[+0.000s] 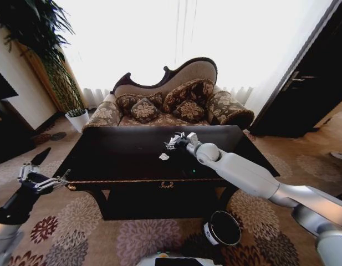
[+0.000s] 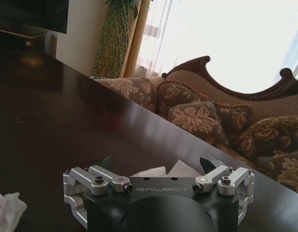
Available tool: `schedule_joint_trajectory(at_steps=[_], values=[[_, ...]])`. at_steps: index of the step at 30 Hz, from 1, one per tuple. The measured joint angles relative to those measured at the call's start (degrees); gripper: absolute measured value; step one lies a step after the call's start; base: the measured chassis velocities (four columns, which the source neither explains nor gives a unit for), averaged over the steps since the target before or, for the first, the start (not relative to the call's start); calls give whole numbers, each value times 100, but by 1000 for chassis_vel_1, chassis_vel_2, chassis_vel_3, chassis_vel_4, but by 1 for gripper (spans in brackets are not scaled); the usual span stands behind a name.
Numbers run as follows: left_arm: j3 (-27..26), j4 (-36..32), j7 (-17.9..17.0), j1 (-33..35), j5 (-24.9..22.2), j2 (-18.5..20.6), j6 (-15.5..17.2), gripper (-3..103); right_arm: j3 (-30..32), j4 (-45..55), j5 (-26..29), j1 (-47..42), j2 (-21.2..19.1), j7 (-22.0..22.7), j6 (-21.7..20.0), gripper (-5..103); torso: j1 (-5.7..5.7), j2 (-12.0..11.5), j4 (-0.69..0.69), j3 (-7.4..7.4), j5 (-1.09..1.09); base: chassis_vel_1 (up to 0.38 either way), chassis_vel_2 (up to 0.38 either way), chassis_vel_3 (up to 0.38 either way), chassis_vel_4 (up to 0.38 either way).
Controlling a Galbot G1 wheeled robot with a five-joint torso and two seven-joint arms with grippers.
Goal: Move to the front of the table and place the trash on the table into the trash bin.
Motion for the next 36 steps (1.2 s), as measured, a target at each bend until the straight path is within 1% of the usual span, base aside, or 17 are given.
schedule_joint_trajectory(at_steps=[8,9,11,14,17,19,20,21,22,23,24,26,29,31,34,35,36], values=[[-48,16,0,21,-19,76,-1,100,0,-250,-71,-1,27,-70,84,100,0,0,0,0,0,0,0,0,0],[-55,25,0,24,-24,87,-4,100,0,-270,-76,-8,27,-90,117,103,0,0,1,0,0,0,0,0,0],[-59,41,0,24,-29,103,-6,100,0,-274,-88,-39,16,-144,162,94,0,0,0,0,0,0,0,0,0],[-59,53,0,20,-31,111,-7,100,5,-267,-106,-71,5,-182,178,89,0,0,0,0,0,0,0,0,0],[-39,64,0,1,-32,117,-8,100,49,-248,-138,-143,-20,-262,211,73,0,0,1,0,0,0,0,0,0],[-30,66,0,-5,-31,117,-8,100,64,-245,-147,-160,-29,-289,227,73,0,0,1,0,0,0,0,0,0],[-24,68,0,-9,-30,113,-8,100,79,-239,-153,-178,-41,-310,247,67,0,0,0,0,0,0,0,0,0],[-19,71,0,-13,-28,108,-8,100,93,-227,-155,-193,-56,-324,262,67,0,0,0,0,0,0,0,0,0],[-16,74,0,-17,-27,106,-8,100,111,-210,-155,-209,-71,-337,276,56,0,0,0,0,0,0,0,0,0],[-14,78,0,-20,-25,105,-8,100,126,-197,-155,-220,-79,-344,285,50,0,0,0,0,0,0,0,0,0],[-14,78,0,-20,-25,105,-8,100,126,-197,-155,-220,-79,-344,285,50,0,0,0,0,0,0,0,0,0],[-6,90,0,-23,-19,104,-8,100,196,-147,-147,-273,-105,-387,323,40,0,0,0,0,0,0,0,0,0],[-2,95,0,-25,-16,105,-9,100,320,-93,-124,-373,-150,-507,443,29,0,0,1,0,0,0,0,0,0],[-2,95,0,-25,-16,106,-9,100,352,-75,-118,-403,-167,-541,470,29,0,0,1,0,0,0,0,0,0],[0,76,-1,-20,-19,104,-10,100,644,166,-17,-688,-300,-772,651,13,0,0,1,0,0,0,0,0,0],[0,76,-1,-20,-19,104,-10,100,644,166,-17,-688,-300,-772,651,13,0,0,1,0,0,0,0,0,0],[0,63,-1,-12,-21,98,-11,100,797,293,37,-850,-366,-852,723,8,0,0,1,0,0,0,0,0,0]])
